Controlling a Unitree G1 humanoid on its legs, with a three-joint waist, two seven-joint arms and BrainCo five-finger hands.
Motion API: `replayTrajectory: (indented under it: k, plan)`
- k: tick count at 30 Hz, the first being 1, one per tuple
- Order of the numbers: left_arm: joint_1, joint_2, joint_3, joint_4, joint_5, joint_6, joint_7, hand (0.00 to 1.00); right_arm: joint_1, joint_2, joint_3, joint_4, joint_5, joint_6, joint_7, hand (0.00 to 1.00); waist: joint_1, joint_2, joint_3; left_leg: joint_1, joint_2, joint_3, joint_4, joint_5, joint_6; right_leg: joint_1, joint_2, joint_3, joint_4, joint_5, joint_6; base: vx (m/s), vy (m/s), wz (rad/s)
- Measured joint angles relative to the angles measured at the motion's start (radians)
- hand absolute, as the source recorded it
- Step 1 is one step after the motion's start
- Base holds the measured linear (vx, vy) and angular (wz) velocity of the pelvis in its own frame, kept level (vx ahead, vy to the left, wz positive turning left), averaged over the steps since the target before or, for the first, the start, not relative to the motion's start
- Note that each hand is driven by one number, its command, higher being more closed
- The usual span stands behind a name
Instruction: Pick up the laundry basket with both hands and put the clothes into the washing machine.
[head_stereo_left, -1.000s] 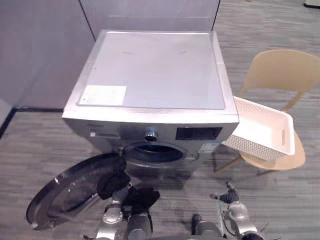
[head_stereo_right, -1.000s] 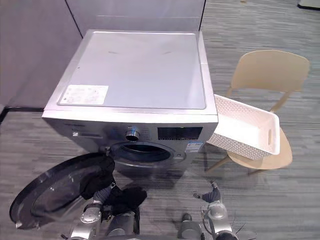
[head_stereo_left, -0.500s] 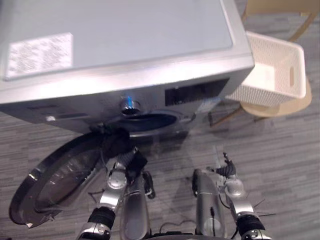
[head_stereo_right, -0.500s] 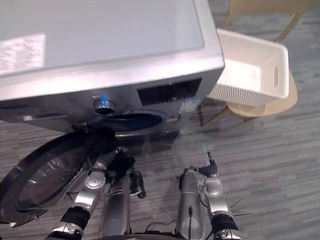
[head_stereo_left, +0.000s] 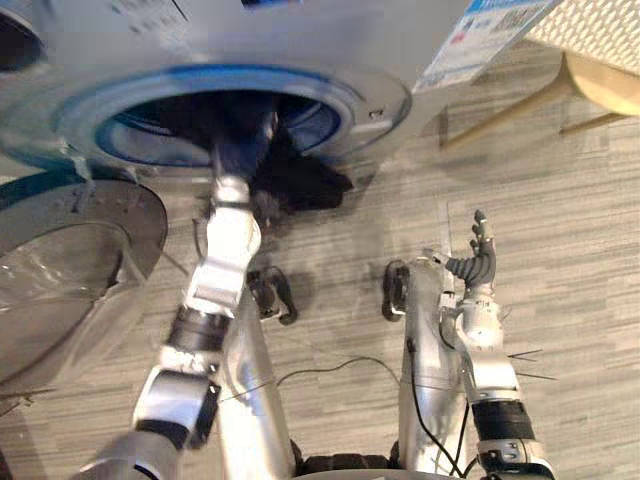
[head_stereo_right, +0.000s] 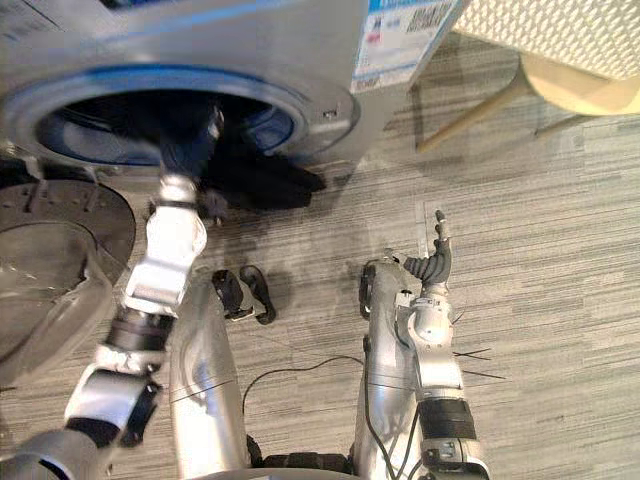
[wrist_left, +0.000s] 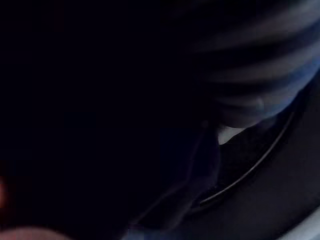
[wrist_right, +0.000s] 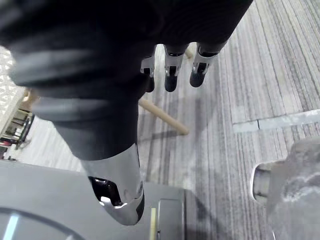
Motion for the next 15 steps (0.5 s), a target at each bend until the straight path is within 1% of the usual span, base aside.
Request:
replayTrajectory:
  k: [1,3,4,6,7,8,9,11,12,13,15]
  plan:
    - [-0.053,0.037,-0.015,0.001,0.022,0.007,0.006,1.00,0.000,0.000,0.000,-0.004,0.000,-0.008,0.000,0.00,-0.005,-0.001,0.000,-0.020,0.000,-0.003,0.008,0.001,0.000,-0.018,0.000,0.000,0.009,0.000,0.000,-0.10,-0.067,0.05]
    - [-0.234,0.113,-0.077,0.038,0.094,0.032,0.022,1.00,0.000,0.002,0.003,-0.013,-0.001,-0.022,0.001,0.00,-0.009,-0.004,0.002,-0.071,-0.001,-0.014,0.034,0.003,0.002,-0.062,0.000,-0.001,0.032,0.001,0.000,-0.05,-0.033,0.03]
    - [-0.286,0.127,-0.093,0.062,0.108,0.034,0.023,1.00,0.000,0.005,0.004,-0.019,-0.001,-0.029,0.001,0.00,-0.010,-0.004,0.002,-0.086,-0.002,-0.017,0.040,0.004,0.003,-0.073,0.000,-0.002,0.036,0.001,0.000,0.00,0.000,0.00]
    - [-0.416,0.162,-0.141,0.139,0.136,0.044,0.021,1.00,-0.003,0.014,0.004,-0.042,-0.001,-0.041,0.002,0.00,-0.014,-0.018,0.010,-0.112,-0.002,-0.020,0.051,0.006,0.003,-0.097,0.000,-0.002,0.046,0.001,0.000,0.00,0.000,0.00]
    - [-0.516,0.179,-0.183,0.192,0.150,0.051,0.020,1.00,-0.001,0.017,0.004,-0.051,-0.001,-0.052,0.003,0.00,-0.016,-0.029,0.016,-0.133,-0.002,-0.030,0.060,0.006,0.003,-0.113,0.001,-0.008,0.050,0.001,-0.001,0.00,0.000,0.00]
    - [-0.591,0.185,-0.209,0.224,0.168,0.053,0.020,1.00,-0.001,0.018,0.004,-0.059,-0.001,-0.061,0.005,0.00,-0.019,-0.040,0.021,-0.149,-0.002,-0.033,0.066,0.007,0.003,-0.124,0.001,-0.010,0.054,0.001,-0.001,0.00,0.000,0.00]
    - [-0.626,0.188,-0.221,0.232,0.178,0.053,0.021,1.00,-0.001,0.018,0.004,-0.063,-0.001,-0.069,0.005,0.00,-0.021,-0.042,0.022,-0.160,-0.003,-0.036,0.068,0.007,0.003,-0.131,0.001,-0.013,0.054,0.001,-0.001,0.00,0.000,0.00]
    - [-0.755,0.205,-0.272,0.282,0.212,0.052,0.027,1.00,-0.002,0.022,0.004,-0.074,-0.001,-0.086,0.008,0.00,-0.028,-0.051,0.027,-0.187,-0.003,-0.038,0.077,0.007,0.004,-0.155,0.003,-0.014,0.061,0.001,-0.001,0.00,0.000,0.00]
    - [-0.782,0.205,-0.275,0.295,0.214,0.052,0.032,1.00,-0.002,0.022,0.004,-0.074,0.000,-0.092,0.009,0.00,-0.029,-0.051,0.027,-0.193,-0.003,-0.039,0.078,0.007,0.004,-0.160,0.003,-0.015,0.061,0.001,-0.001,0.00,0.000,0.00]
    - [-0.814,0.209,-0.280,0.317,0.233,0.054,0.064,1.00,-0.001,0.022,0.006,-0.082,0.000,-0.105,0.013,0.00,-0.034,-0.052,0.028,-0.202,-0.003,-0.039,0.079,0.007,0.004,-0.168,0.003,-0.016,0.061,0.001,0.000,0.00,0.000,0.00]
    - [-0.835,0.218,-0.288,0.347,0.257,0.067,0.084,1.00,0.000,0.022,0.009,-0.088,0.000,-0.118,0.023,0.00,-0.038,-0.052,0.028,-0.210,-0.003,-0.038,0.078,0.007,0.004,-0.177,0.003,-0.016,0.061,0.001,0.000,0.00,0.000,0.00]
